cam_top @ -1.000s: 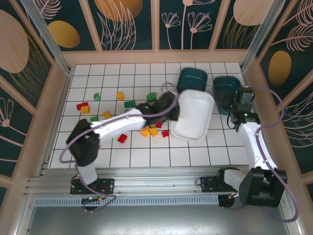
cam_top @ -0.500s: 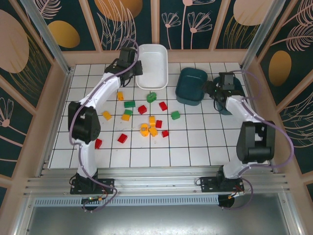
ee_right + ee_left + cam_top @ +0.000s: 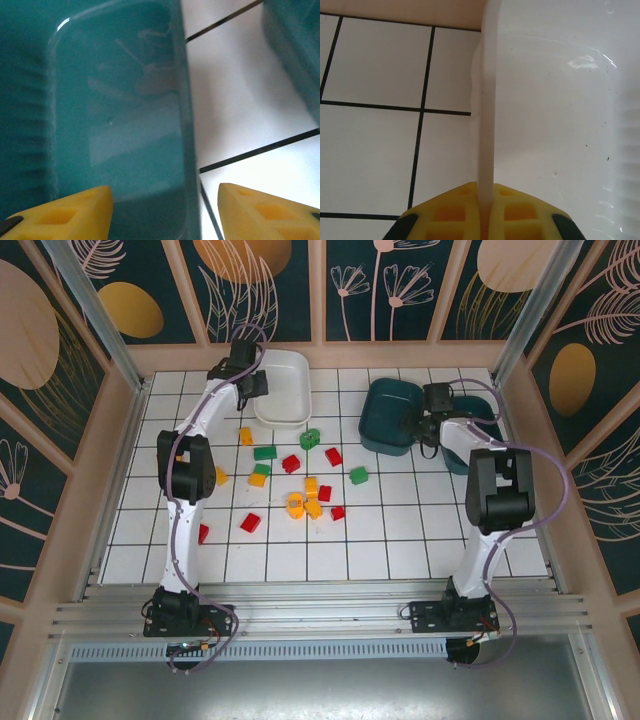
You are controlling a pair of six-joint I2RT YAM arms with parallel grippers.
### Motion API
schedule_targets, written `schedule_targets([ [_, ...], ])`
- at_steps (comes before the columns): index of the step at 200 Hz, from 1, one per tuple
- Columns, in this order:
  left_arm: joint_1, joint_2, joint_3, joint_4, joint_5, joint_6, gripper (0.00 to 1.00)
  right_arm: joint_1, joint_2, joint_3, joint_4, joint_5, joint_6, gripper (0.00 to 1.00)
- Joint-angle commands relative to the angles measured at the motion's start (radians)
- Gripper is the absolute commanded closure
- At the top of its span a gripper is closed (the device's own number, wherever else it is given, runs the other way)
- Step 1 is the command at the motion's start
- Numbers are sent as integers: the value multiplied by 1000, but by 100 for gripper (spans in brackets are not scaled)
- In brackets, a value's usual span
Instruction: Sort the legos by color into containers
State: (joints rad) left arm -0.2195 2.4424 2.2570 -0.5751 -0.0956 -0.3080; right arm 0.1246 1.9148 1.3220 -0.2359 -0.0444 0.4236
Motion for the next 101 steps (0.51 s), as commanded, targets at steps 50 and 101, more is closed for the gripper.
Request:
schedule_targets([
  [50,-11,-19,-135,53,20,84,100,68,74,73,-9,6,-4,77],
  [101,-12,-78,-244,98,49,114,100,138,154,195,-30,28,-51,86],
])
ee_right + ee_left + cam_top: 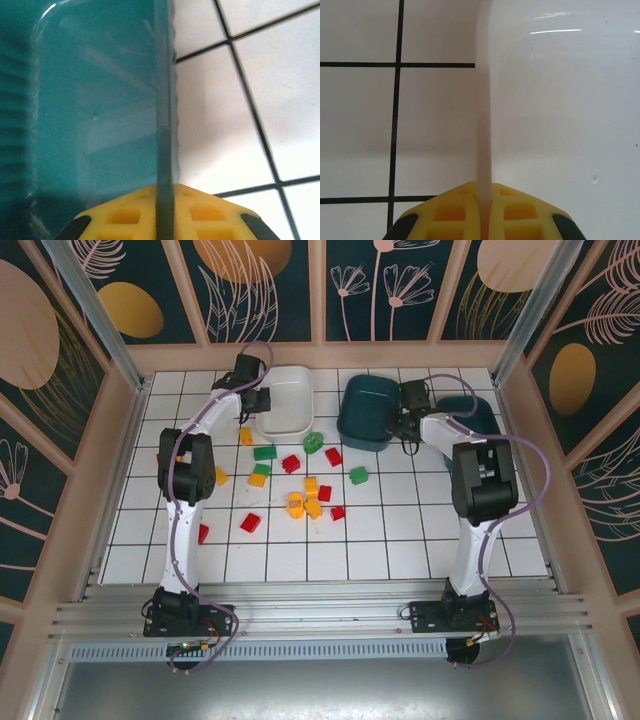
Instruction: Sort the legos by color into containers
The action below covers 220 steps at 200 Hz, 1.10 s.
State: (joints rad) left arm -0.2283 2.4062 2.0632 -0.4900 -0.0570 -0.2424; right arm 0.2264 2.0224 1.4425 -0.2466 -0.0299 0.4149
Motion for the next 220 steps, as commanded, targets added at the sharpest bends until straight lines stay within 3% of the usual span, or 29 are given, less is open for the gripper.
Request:
schedule_targets([
  [1,-3,-44,-51,14,10,50,100,37,48,76,-18,13,-44,86],
  [43,-3,-54,-38,15,-20,61,100,70,90,136,-10,-2,-49,87],
  [94,-2,71,171,-113,-15,45,100,76,131,184,-3,-52,-57,85],
  [134,-3,90,178,-117,-10,9,100,77,155,219,4,-76,-54,85],
  [182,-3,105,189,-152,-16,22,88,76,170,265,-17,-97,-69,71],
  [220,-3,88,206,-167,-14,15,65,67,146,315,-57,-93,-79,53],
])
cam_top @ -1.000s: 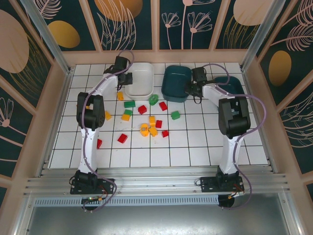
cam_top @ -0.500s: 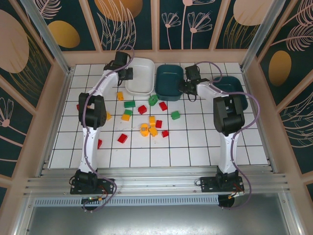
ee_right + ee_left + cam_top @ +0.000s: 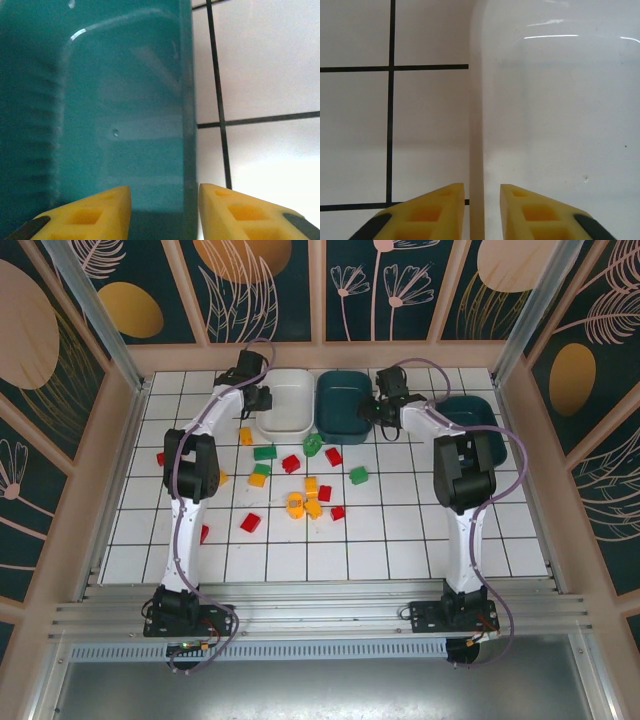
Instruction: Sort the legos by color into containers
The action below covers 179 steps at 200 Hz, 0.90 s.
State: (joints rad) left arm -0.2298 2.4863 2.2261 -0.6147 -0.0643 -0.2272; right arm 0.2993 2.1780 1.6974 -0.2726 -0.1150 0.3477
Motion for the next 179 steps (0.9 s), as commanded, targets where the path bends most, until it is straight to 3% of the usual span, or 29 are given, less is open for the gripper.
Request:
schedule_targets([
  [1,-1,8,45,-43,-7,-1,65,-6,-11,61,-32,-8,-12,52],
  [40,0,-28,100,-59,37,-20,47,-45,-104,68,-79,61,-38,43],
  [74,-1,-160,36,-36,109,-52,44,-179,-242,-96,-104,202,-86,37],
  [90,-1,-299,-134,48,137,-89,44,-249,-299,-189,-105,253,-107,36],
  [105,-2,-473,-398,203,200,-147,43,-295,-343,-270,-90,282,-136,33],
  [142,0,-866,-1009,553,336,-301,34,-327,-338,-369,-69,169,-188,33],
  [179,-2,-1090,-1358,634,396,-391,34,-315,-305,-410,-24,89,-197,41],
])
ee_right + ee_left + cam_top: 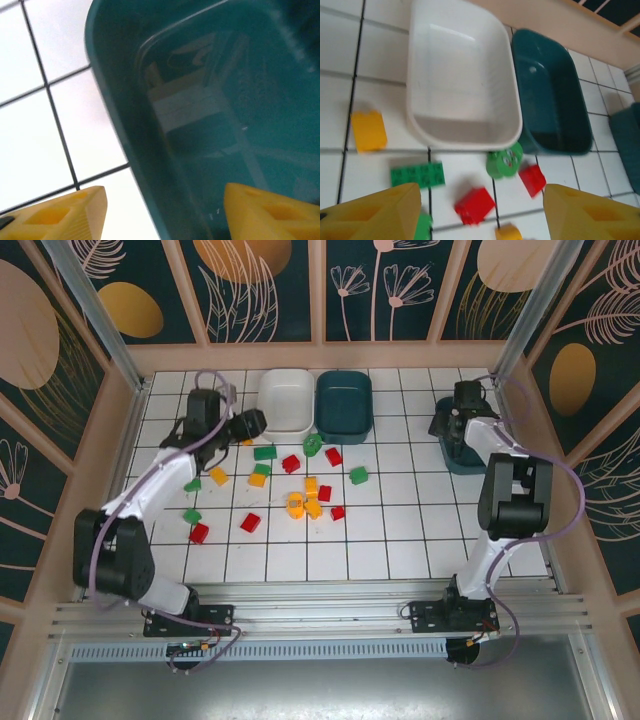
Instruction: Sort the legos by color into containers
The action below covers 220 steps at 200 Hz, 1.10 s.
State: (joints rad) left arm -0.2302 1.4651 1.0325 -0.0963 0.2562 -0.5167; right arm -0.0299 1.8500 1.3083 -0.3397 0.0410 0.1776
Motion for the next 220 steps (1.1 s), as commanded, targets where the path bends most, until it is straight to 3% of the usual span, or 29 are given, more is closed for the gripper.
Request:
schedule_targets([
  [1,-1,-73,-170,117,76,-103,34,15,25,-20,44,-69,-27,41],
  [52,0,-200,-272,76,91,-122,33,120,100,72,77,-30,9,77],
  [100,-1,-222,-239,51,104,-129,33,208,225,258,91,-51,65,85],
  [131,-2,-228,-250,50,107,-135,33,229,314,417,50,-118,79,81],
  [156,0,-226,-260,56,110,-138,34,246,327,509,-24,-148,86,57],
  [189,-1,-222,-275,88,123,-156,33,245,173,399,22,-199,111,45],
  [220,-4,-198,-281,122,162,-174,33,164,16,212,64,-58,106,41],
])
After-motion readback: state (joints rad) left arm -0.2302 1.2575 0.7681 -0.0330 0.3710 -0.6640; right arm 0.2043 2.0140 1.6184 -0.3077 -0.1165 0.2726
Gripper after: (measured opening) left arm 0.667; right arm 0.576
